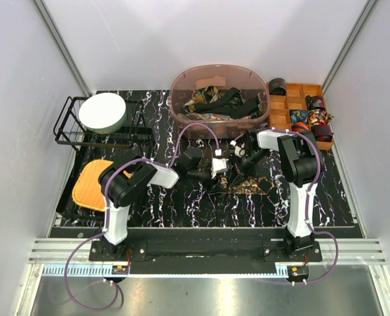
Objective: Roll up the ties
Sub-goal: Roll the tie at the center of the board.
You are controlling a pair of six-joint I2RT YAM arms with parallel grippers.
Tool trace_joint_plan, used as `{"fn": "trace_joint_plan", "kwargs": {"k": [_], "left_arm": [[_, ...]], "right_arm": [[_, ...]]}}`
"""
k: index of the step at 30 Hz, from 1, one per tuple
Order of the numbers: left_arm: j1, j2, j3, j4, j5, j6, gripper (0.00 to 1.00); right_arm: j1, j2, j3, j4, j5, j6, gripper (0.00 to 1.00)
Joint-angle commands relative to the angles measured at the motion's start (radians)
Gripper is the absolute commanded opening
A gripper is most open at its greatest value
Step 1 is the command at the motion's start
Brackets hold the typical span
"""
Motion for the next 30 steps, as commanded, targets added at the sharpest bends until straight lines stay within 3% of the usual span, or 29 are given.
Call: {"fn": "trace_joint_plan", "kwargs": {"k": [1,4,5,8,12,17,23,30], "left_arm": [[-0.005,0.029,0.028,-0.010,-0.034,0.006,0.52],[-0.004,0.018,0.031,-0.084,-0.054,0.029,0.40],[-0.002,0.015,0.034,-0.110,-0.060,0.033,0.30],[-0.001,-0.005,0.032,-0.208,-0.086,0.070,0.14],[-0.001,-0.020,0.045,-0.352,-0.133,0.141,0.04],[-0.011,-0.016,0.095,-0.508,-0.225,0.187,0.00],[-0.025,0.004,0.166,-0.610,-0.299,0.178,0.00],[-0.048,0.029,0.209,-0.672,-0.338,0.170,0.00]], "right_arm": [[0.020,0.059,-0.035,0.114,0.181,0.028,0.00],[0.019,0.040,-0.040,0.110,0.173,0.039,0.01],[0.016,0.033,-0.040,0.105,0.164,0.039,0.07],[-0.010,-0.006,-0.032,0.071,0.132,0.030,0.15],[-0.079,-0.082,-0.022,0.008,0.064,-0.001,0.30],[-0.139,-0.181,-0.045,-0.016,-0.008,-0.030,0.51],[-0.141,-0.199,-0.085,0.071,-0.153,0.002,0.53],[-0.078,-0.201,-0.118,0.172,-0.172,0.065,0.51]]}}
